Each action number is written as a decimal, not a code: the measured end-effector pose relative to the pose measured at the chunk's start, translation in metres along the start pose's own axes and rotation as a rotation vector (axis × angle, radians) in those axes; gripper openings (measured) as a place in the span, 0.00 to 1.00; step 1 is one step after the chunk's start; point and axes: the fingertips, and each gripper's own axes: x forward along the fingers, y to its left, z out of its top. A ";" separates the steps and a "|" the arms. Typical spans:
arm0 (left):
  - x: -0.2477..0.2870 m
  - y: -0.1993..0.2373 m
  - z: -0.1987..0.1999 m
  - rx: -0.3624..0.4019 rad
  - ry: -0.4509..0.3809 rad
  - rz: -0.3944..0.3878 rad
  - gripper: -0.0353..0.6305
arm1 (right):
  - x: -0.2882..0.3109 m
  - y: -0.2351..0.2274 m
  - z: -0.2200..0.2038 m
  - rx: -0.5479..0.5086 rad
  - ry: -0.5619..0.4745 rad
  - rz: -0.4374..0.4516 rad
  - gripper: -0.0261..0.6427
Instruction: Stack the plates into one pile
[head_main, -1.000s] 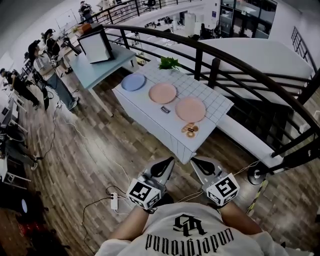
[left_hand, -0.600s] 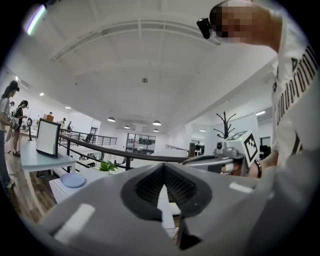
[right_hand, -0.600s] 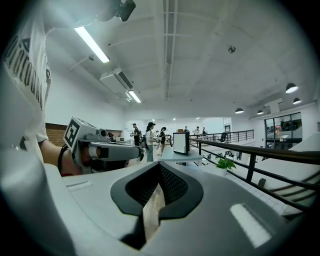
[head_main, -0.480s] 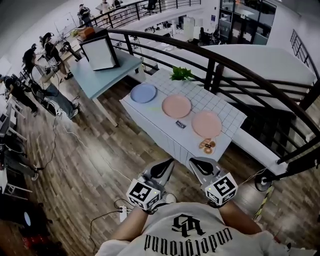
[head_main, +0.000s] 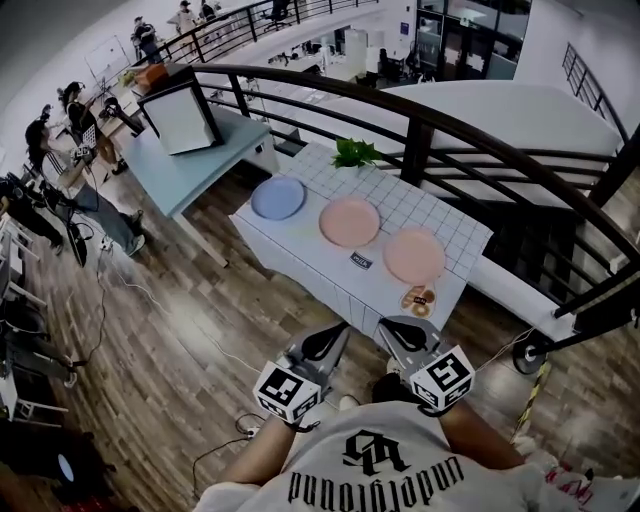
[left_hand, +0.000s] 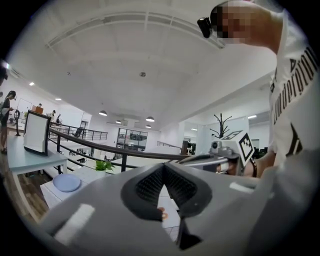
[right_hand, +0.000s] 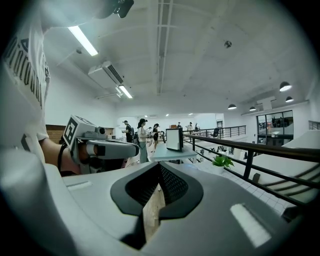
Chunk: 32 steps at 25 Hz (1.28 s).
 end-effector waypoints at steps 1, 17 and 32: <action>0.003 0.003 0.000 0.000 0.000 -0.001 0.13 | 0.003 -0.005 -0.002 0.004 0.005 -0.001 0.04; 0.093 0.062 -0.016 -0.031 0.029 0.083 0.13 | 0.042 -0.123 -0.028 0.040 0.105 0.042 0.04; 0.212 0.099 -0.083 -0.119 0.193 0.105 0.13 | 0.051 -0.283 -0.108 0.186 0.255 -0.025 0.04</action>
